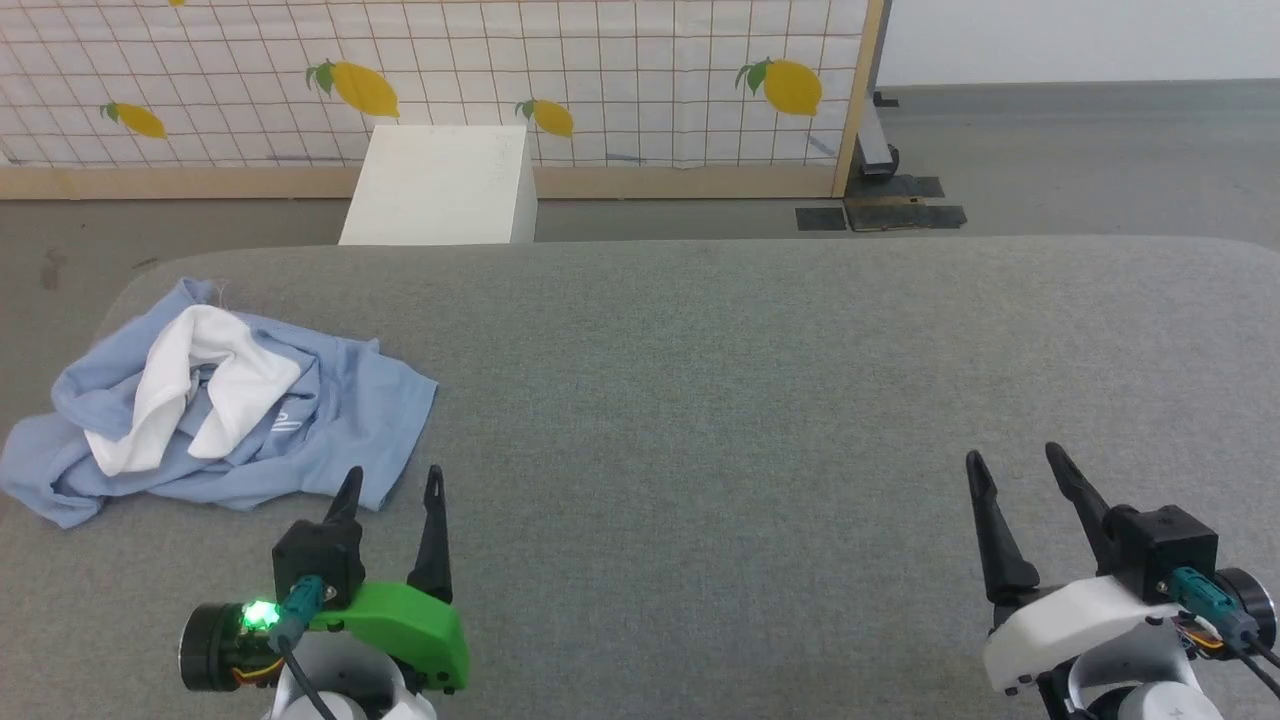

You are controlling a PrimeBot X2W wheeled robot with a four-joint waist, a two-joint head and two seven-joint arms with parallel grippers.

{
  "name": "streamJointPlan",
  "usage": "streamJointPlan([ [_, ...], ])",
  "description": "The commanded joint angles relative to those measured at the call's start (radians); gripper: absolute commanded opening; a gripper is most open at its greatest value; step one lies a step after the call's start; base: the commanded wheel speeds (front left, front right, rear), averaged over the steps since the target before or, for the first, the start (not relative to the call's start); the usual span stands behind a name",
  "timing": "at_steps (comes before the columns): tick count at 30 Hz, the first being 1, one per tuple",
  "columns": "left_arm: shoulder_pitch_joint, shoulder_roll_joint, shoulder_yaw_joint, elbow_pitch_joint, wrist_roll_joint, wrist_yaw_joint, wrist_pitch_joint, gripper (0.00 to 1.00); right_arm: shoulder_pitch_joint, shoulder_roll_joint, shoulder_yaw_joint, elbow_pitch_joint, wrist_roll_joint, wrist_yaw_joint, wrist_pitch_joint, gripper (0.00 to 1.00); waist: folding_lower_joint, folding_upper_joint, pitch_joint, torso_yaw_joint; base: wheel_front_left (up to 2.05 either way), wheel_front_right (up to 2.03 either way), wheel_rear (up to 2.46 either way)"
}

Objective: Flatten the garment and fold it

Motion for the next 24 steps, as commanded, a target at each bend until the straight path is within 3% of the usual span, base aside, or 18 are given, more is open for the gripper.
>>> streamJointPlan([
  [1, -0.010, 0.002, -0.003, 0.007, -0.010, 0.004, -0.013, 1.00, -0.002, 0.000, -0.005, 0.005, 0.011, 0.002, -0.013, 1.00, 0.0000, -0.0001, 0.000, 0.000, 0.00, 0.00, 0.00],
  [24, -0.017, 0.004, -0.025, 0.050, -0.042, 0.009, -0.060, 1.00, -0.006, 0.001, -0.022, 0.035, 0.058, 0.003, -0.061, 1.00, 0.0000, -0.0001, -0.003, 0.007, 0.00, 0.00, 0.00],
])
